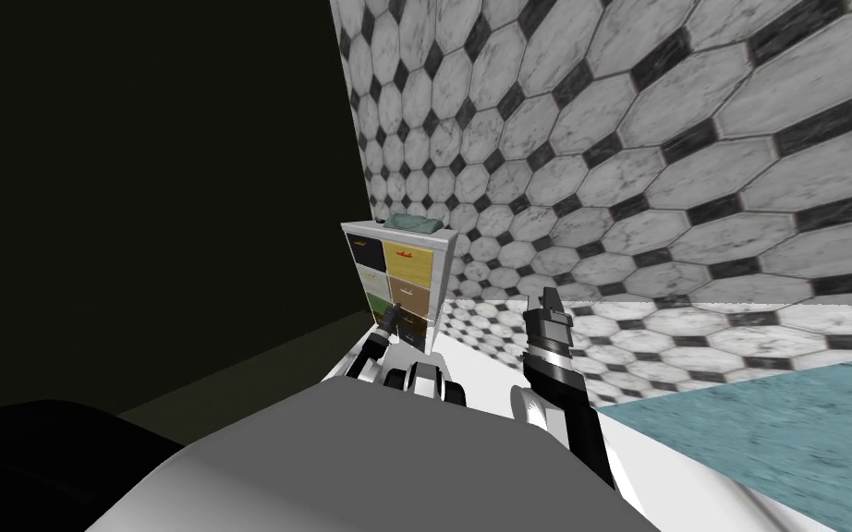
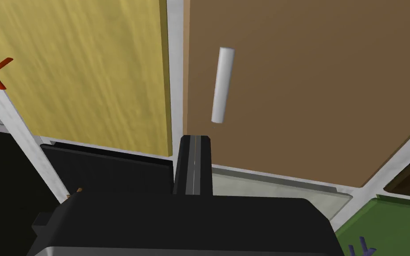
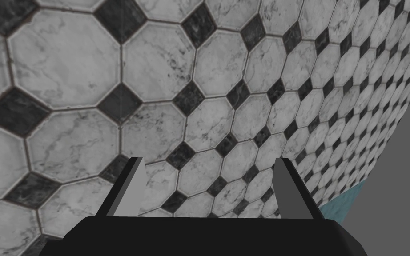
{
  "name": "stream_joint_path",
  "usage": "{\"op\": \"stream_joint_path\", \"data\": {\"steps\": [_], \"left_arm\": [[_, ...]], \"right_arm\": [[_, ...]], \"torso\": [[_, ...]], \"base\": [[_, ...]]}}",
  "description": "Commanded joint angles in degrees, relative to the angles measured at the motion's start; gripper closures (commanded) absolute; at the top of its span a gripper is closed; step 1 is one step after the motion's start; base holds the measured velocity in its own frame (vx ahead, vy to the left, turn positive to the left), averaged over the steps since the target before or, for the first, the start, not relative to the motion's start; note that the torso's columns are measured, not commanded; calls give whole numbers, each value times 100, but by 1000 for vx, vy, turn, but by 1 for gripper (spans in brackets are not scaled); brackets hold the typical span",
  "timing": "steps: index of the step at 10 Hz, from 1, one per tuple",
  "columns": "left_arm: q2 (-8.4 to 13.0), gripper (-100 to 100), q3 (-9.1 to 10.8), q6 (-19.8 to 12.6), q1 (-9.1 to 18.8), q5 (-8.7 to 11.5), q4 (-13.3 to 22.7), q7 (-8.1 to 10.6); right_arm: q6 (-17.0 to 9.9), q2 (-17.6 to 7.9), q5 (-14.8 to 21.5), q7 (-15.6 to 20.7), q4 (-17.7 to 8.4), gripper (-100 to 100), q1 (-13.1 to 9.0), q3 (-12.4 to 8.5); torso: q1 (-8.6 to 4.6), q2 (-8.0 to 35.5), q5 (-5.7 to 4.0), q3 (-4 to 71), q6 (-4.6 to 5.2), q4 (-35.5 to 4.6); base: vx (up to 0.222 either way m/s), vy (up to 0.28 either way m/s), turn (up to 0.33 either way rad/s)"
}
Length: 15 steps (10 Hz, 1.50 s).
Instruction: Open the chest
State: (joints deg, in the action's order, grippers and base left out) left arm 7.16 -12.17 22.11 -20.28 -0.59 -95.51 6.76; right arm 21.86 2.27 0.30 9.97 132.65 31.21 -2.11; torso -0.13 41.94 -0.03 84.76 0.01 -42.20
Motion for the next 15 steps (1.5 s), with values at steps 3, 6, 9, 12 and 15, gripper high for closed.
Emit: {"op": "stream_joint_path", "data": {"steps": [3,6,9,12,15], "left_arm": [[-71,-100,-10,-155,138,28,104,20],[-57,-100,-3,-204,125,25,11,19],[7,100,-45,-253,8,22,-154,46],[47,100,-68,-271,-61,22,-246,61],[-14,-100,-40,-214,44,31,-53,48]], "right_arm": [[1,0,0,0,1,0,4,0],[1,0,0,0,1,0,2,0],[0,0,0,0,0,0,0,0],[0,0,0,0,0,0,-2,0],[1,0,0,0,1,0,3,0]], "torso": [[-2,2,0,2,-1,2],[24,59,7,-37,-1,-17],[17,78,1,-43,-2,-28],[12,51,4,-30,-1,-14],[-5,-33,-2,23,-1,11]], "base": [[144,-50,-29],[74,-22,-4],[-77,17,21],[-162,48,11],[105,-33,-25]]}}
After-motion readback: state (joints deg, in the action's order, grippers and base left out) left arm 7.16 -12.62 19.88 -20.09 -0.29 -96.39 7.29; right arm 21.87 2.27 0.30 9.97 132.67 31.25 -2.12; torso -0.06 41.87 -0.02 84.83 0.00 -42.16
